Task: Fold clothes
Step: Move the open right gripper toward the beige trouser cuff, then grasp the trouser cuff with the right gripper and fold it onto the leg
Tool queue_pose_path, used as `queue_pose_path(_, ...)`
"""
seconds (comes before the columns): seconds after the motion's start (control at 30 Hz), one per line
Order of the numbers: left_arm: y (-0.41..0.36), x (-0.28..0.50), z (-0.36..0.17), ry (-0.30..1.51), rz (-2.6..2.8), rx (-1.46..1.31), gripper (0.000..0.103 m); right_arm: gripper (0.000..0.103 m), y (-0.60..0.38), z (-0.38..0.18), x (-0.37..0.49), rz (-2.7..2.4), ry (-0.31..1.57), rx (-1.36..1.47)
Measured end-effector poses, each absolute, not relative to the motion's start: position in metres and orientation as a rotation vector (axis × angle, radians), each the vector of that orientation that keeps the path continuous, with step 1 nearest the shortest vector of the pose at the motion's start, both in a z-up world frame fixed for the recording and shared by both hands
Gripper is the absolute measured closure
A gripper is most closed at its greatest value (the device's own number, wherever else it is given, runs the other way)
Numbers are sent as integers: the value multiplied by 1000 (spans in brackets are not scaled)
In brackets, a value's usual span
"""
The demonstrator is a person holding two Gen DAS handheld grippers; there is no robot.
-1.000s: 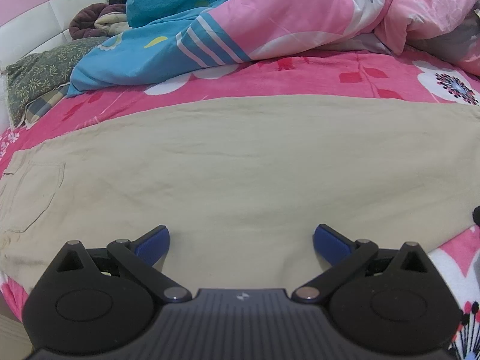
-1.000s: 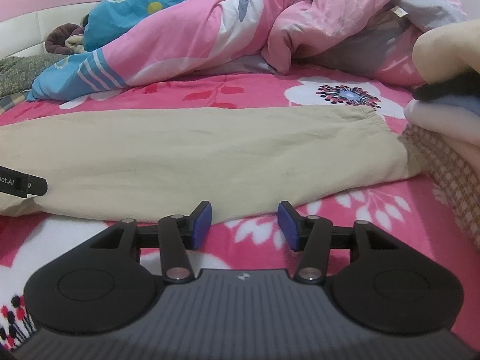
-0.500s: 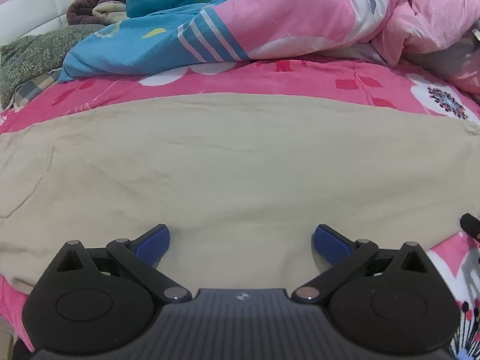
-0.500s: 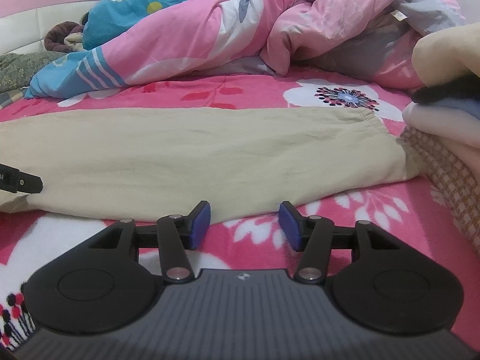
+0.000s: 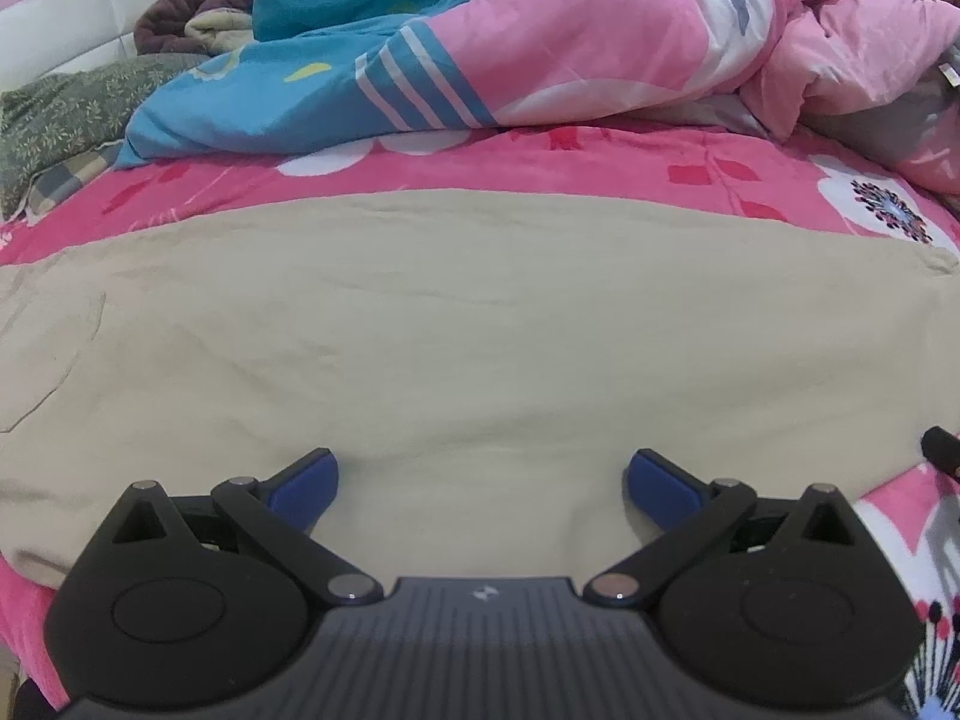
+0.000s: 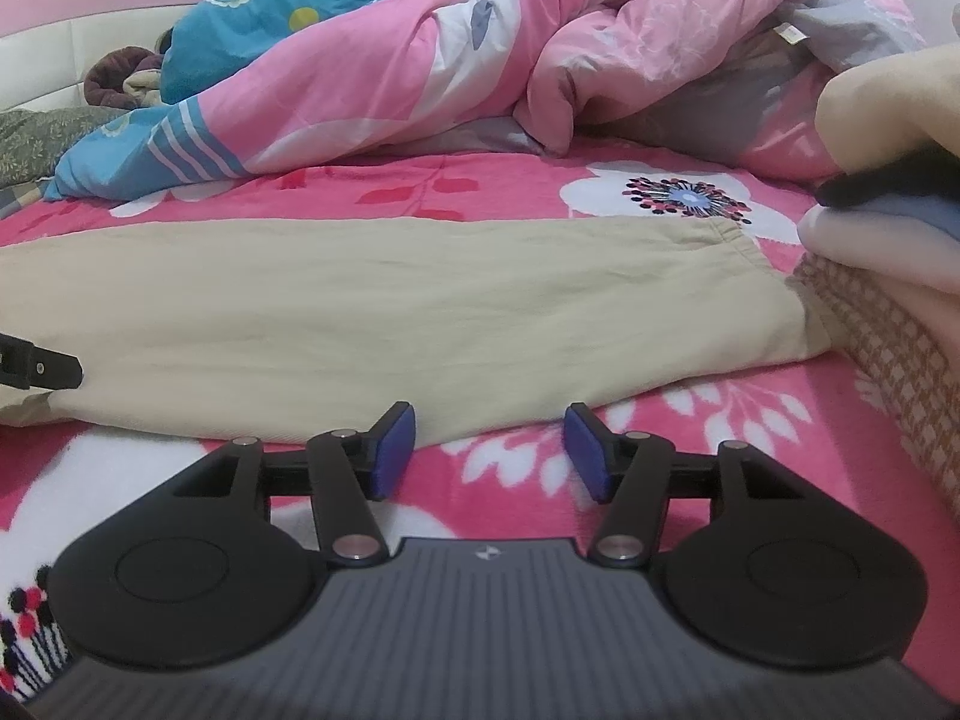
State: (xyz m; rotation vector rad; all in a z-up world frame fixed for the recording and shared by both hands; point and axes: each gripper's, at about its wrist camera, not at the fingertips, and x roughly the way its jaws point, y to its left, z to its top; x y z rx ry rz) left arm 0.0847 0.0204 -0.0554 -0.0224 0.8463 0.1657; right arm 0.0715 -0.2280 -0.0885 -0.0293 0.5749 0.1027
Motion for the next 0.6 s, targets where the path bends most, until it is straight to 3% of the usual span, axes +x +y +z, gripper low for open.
queue_pose_path(0.4, 22, 85, -56, 839, 163, -25, 0, 47, -296, -76, 36, -24, 560, 508)
queue_pose_path(0.6, 24, 85, -56, 836, 151, -27, 0, 46, -313, -77, 62, -156, 527, 638)
